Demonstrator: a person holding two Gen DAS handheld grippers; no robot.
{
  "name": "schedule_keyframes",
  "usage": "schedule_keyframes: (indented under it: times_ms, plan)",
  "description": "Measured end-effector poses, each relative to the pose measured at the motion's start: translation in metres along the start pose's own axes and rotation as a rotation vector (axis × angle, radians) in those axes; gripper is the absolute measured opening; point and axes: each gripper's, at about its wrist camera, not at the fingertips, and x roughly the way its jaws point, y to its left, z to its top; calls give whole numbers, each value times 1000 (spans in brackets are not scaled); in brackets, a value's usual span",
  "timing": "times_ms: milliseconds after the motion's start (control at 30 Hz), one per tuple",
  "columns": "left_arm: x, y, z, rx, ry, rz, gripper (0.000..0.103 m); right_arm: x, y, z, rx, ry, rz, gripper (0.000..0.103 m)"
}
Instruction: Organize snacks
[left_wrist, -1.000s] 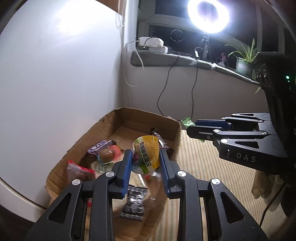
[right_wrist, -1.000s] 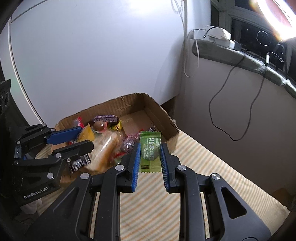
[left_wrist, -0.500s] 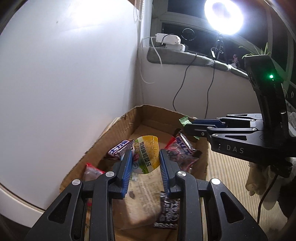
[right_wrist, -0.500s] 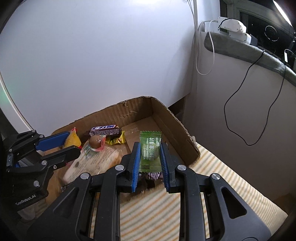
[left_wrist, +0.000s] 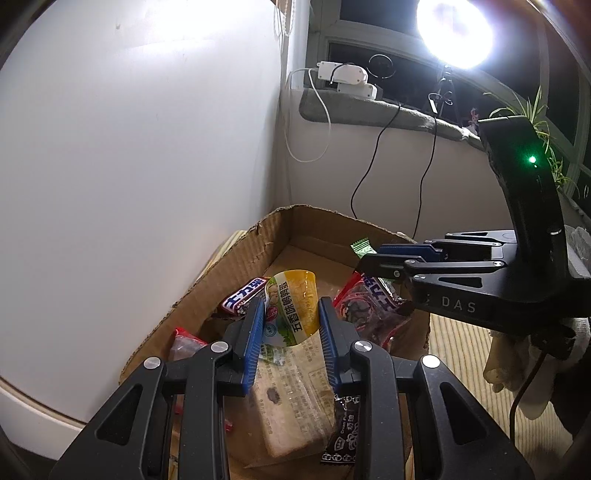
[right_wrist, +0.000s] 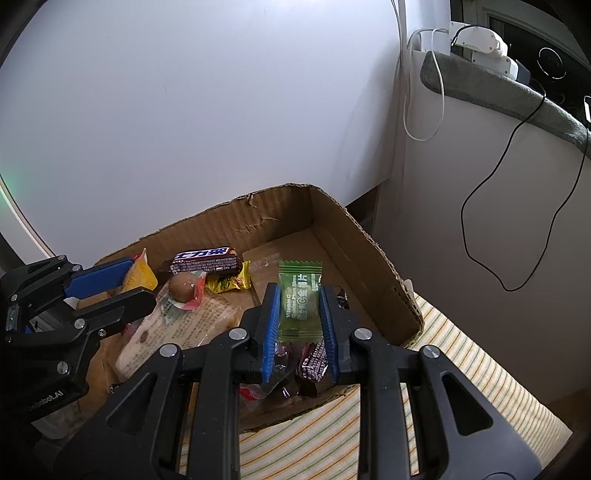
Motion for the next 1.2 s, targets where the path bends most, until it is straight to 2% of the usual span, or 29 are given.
schedule_keyframes:
  times_ms: [467,533,600,767,867,967,1067,1200]
  plan:
    - [-1,2,-1,-4,6,11,34,1,1,0,-14,8,-8,23]
    - [-2,1,-1,-1,6,11,36,2,1,-1,-15,10,-8,28]
    - [-2,1,-1,1,5,14,41,1,1,-1,-19,4,-16,49]
    - [-3,1,-2,-2,1,21,58,-3,2,-2,-30,-15,-31,68]
    - [-5,1,-2,-4,-1,26,64,-5,2,-1,-33,-22,-47,79]
    - [-7,2,-3,-9,-1,35,72,-8,1,-1,-31,-23,-53,83]
    - [-9,2,-5,-10,3,43,73,-11,2,-2,-25,-30,-62,92]
    - [-12,0,-7,-15,6,56,74,-18,3,-3,-14,-36,-66,92]
